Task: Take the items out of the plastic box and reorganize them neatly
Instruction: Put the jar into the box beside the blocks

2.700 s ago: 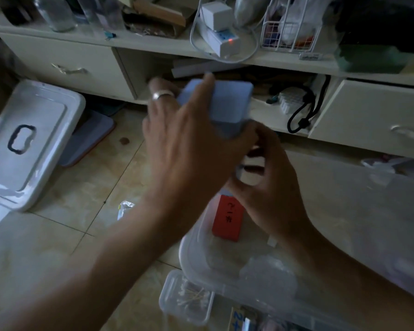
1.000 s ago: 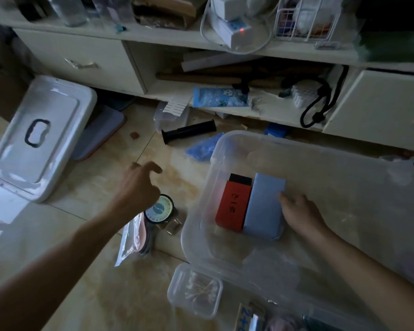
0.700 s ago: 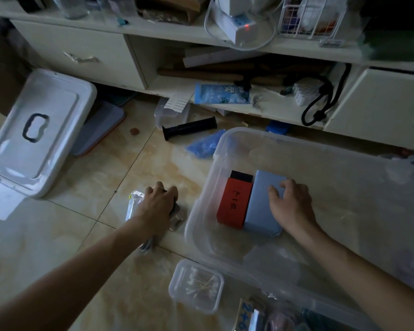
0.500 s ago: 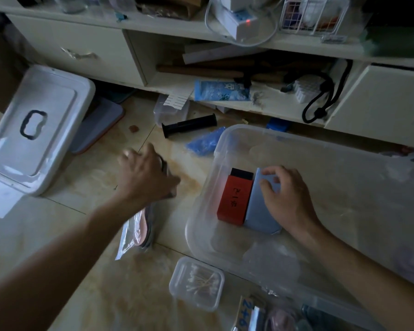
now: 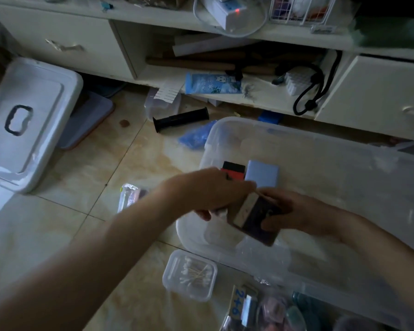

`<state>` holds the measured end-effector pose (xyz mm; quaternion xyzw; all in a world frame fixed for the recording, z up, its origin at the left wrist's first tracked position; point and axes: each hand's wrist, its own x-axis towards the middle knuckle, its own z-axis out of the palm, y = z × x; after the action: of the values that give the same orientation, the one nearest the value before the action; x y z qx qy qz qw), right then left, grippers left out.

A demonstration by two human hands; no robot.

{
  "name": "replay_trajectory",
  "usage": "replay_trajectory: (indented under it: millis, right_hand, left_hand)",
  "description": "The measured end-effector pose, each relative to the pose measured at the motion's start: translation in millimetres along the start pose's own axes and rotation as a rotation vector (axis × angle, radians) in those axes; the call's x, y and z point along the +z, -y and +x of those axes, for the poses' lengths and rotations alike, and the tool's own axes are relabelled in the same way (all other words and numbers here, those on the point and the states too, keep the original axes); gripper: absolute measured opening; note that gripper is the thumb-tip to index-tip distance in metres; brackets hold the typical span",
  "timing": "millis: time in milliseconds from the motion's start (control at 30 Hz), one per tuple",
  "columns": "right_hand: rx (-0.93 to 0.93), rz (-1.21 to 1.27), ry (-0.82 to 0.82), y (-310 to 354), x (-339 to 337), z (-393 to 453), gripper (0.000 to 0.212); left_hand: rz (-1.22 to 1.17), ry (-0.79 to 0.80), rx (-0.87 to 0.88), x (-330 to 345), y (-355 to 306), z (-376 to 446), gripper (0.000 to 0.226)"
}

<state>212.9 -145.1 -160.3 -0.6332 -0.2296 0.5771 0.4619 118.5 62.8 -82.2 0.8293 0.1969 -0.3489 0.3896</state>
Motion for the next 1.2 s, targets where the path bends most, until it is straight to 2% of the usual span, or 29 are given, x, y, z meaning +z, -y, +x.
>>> replay_trajectory:
  millis: [67,133,233,333,433,567,700,867,1000,1100,1200]
  right_hand:
    - [0.193,0.009,0.069,-27,-9,-3,0.06]
    - [0.343,0.02,0.051,-46,-10,3,0.055]
    - [0.457,0.012,0.017,-60,-9,16,0.043]
    - [0.553,0.092,-0.058,-71,-8,30,0.045]
    - [0.57,0.189,-0.141,-84,-1,43,0.047]
    - [0.583,0.19,-0.223,-98,4,52,0.03]
    - [0.623,0.218,-0.217,-101,2,51,0.036]
    - [0.531,0.331,-0.162,-96,-1,45,0.038]
    - [0.557,0.361,-0.193,-96,-3,47,0.046]
    - [0.568,0.36,-0.197,-92,-1,47,0.049]
    - [0.604,0.288,-0.153,-83,-5,40,0.05]
  left_hand:
    - [0.172,0.025,-0.025,25,8,23,0.051]
    - [0.249,0.054,-0.035,44,18,42,0.044]
    - [0.235,0.127,-0.029,60,30,58,0.03]
    - [0.308,0.135,-0.042,70,39,67,0.033]
    - [0.355,0.126,-0.04,78,49,74,0.039]
    - [0.445,0.07,-0.024,83,49,71,0.039]
    - [0.439,-0.029,-0.061,89,51,71,0.033]
    - [0.426,-0.086,-0.087,87,47,67,0.033]
    - [0.556,-0.224,-0.04,91,37,56,0.027]
    - [0.519,-0.295,-0.026,82,23,47,0.017]
    - [0.463,-0.498,0.026,56,16,34,0.012]
